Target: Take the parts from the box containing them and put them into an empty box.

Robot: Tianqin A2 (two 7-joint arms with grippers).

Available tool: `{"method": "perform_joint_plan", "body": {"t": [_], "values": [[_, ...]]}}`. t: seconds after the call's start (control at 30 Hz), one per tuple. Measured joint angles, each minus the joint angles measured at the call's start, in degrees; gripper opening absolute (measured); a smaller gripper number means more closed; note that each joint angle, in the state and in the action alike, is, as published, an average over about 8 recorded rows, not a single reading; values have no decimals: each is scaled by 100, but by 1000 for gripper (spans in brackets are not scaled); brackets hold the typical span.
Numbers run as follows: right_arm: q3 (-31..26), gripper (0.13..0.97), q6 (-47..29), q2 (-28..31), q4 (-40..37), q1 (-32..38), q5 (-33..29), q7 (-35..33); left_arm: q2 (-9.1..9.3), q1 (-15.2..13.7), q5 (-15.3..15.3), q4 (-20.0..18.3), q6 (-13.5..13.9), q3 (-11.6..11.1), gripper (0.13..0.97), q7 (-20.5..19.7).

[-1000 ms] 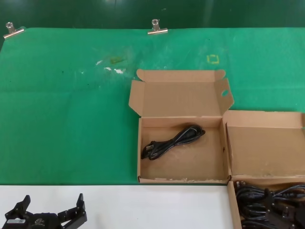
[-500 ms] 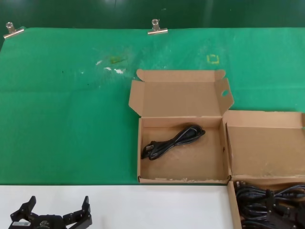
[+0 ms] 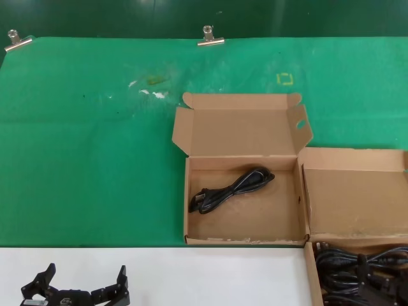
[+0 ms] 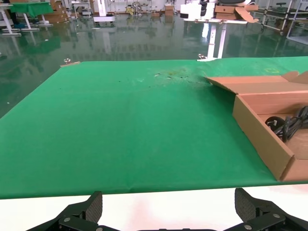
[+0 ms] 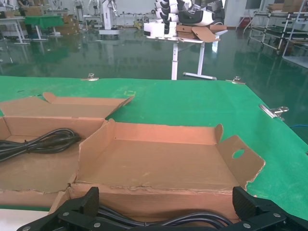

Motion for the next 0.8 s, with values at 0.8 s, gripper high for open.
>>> {"method": "perform_joint_plan", "body": {"t": [0.8], "values": [[23, 966, 38, -8, 17, -46, 18, 17, 85, 95, 181, -78, 204, -14, 966, 2]]}}
